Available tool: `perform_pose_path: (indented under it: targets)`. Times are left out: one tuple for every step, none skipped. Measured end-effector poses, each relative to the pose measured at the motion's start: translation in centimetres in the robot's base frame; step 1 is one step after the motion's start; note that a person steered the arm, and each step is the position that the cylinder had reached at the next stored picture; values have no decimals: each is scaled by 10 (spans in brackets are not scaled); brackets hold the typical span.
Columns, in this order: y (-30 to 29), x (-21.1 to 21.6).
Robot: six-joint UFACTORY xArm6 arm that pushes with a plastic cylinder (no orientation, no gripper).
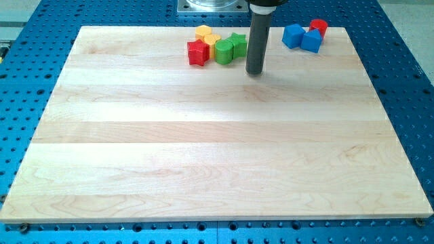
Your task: Point your arm bottom right to green star
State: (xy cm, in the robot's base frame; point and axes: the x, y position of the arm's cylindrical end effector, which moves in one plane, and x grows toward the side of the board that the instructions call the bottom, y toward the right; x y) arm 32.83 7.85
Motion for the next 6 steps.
perform_pose_path:
  targets:
    - [-1,0]
    - [-5,0]
    - [-5,0]
    - [-5,-3]
    - [-4,-21]
    - [-4,-26]
